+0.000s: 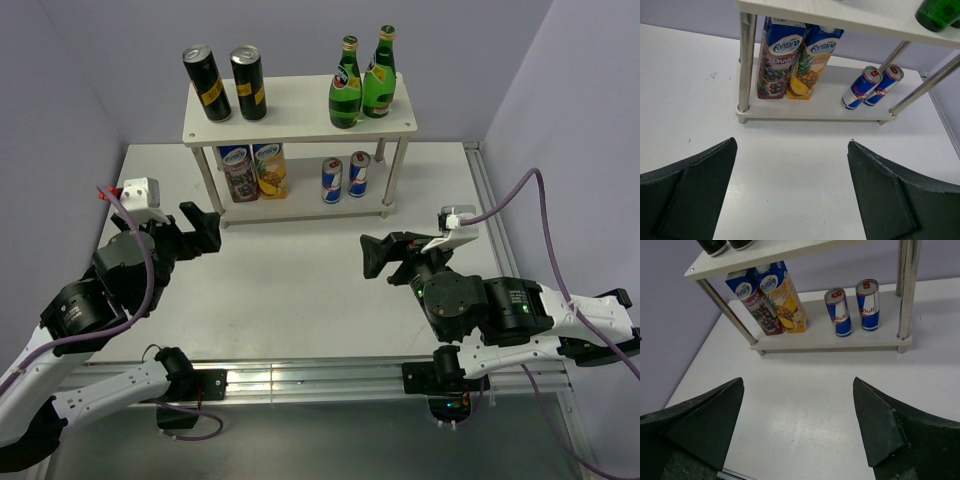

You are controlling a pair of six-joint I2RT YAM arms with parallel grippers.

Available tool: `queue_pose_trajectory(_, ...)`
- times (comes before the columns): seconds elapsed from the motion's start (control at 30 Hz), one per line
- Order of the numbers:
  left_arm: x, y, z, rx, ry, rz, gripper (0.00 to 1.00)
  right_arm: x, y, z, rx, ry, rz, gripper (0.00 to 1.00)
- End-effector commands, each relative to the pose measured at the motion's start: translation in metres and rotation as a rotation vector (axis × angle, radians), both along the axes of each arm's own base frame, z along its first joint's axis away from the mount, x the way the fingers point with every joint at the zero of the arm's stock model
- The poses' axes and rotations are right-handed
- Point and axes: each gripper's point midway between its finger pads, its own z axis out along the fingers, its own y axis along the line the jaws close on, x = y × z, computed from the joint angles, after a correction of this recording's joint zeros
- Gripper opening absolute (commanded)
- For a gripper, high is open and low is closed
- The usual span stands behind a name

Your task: Place and organize the beverage onto the shelf

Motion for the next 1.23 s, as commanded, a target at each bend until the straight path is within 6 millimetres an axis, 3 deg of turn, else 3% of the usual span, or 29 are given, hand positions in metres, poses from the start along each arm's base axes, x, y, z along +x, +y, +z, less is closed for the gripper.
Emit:
queue_pose_trajectory(0.0,-0.006,-0.011,0.006,-0.027,0.006,-0.073,0.99,0.0,-0.004,0.017,0.012,-0.017,-0.009,0.97)
queue_pose_trajectory(0.27,-0.003,-0.016,-0.007,0.015,0.019,-0.084,0.99,0.0,-0.003,0.019,0.008,-0.025,0.006,0.99)
queue_pose_trajectory(1.2,-0.002,-0.016,-0.008,0.015,0.022,-0.085,0.99,0.005,-0.011,0.024,0.002,-0.064,-0.044,1.0)
